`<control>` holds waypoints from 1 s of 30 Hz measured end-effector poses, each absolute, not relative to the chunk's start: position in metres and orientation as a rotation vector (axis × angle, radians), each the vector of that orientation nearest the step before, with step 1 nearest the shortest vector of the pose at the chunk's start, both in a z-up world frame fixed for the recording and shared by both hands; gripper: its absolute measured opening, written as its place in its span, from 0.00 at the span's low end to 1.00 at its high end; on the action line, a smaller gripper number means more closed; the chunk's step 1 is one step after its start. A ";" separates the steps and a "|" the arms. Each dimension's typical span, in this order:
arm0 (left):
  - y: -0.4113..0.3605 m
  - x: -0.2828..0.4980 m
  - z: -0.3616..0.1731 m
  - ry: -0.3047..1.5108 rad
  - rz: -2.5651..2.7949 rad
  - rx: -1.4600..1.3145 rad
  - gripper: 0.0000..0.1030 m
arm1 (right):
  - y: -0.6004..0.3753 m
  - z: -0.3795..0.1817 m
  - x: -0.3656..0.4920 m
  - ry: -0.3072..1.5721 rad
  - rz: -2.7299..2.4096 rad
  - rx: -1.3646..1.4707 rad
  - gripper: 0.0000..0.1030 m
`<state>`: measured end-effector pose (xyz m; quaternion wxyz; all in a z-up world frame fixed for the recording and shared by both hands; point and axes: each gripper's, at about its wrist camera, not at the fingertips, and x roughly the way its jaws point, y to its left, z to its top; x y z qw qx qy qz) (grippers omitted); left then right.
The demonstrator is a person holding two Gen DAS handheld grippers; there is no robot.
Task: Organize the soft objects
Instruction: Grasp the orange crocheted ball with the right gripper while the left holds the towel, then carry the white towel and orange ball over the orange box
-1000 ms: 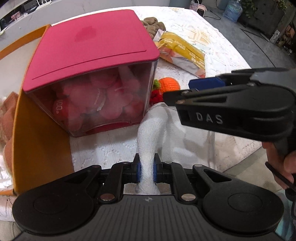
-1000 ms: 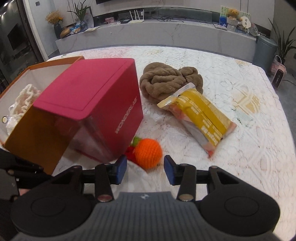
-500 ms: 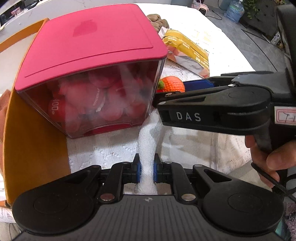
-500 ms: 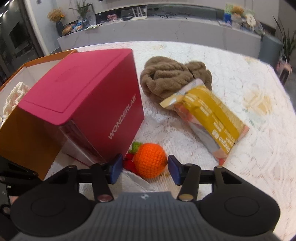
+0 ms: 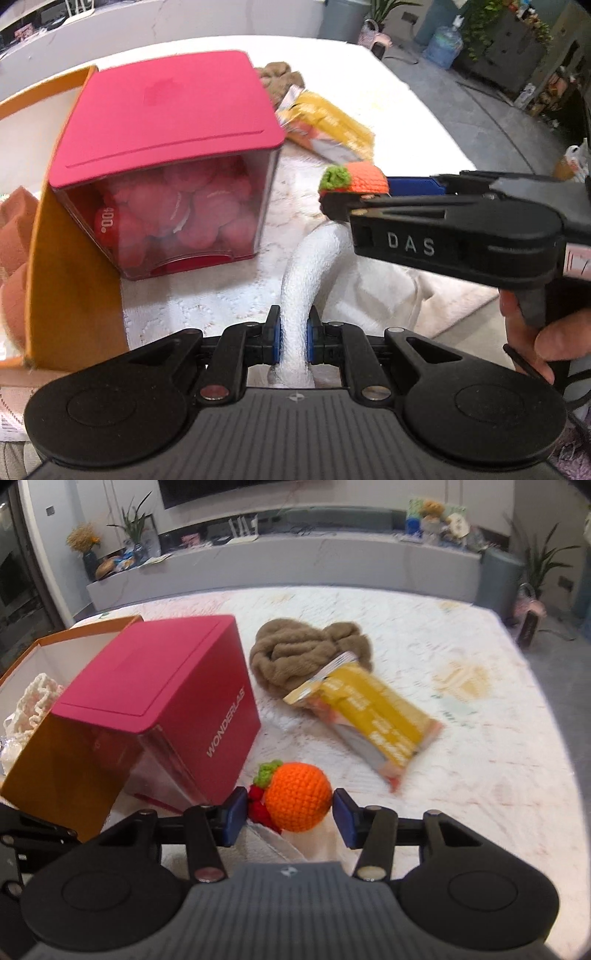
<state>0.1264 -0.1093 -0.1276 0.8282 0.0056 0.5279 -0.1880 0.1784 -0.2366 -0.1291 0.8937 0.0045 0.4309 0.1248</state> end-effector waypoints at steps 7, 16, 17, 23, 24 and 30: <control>-0.095 0.092 -0.092 1.037 -0.435 0.044 0.13 | -0.241 -0.101 0.133 0.817 0.199 0.053 0.49; -0.058 0.062 -0.055 0.932 -0.362 -0.017 0.12 | -0.229 -0.072 0.096 0.775 0.211 0.040 0.49; -0.051 0.059 -0.049 0.910 -0.348 -0.025 0.12 | -0.226 -0.069 0.093 0.773 0.223 0.044 0.49; -0.013 0.048 -0.019 0.802 -0.243 -0.061 0.12 | -0.199 -0.046 0.078 0.731 0.295 0.027 0.49; -0.006 0.048 -0.015 0.786 -0.221 -0.067 0.12 | -0.193 -0.042 0.076 0.723 0.306 0.021 0.49; 0.032 0.050 0.005 0.716 -0.111 -0.098 0.12 | -0.151 -0.019 0.074 0.679 0.402 -0.022 0.49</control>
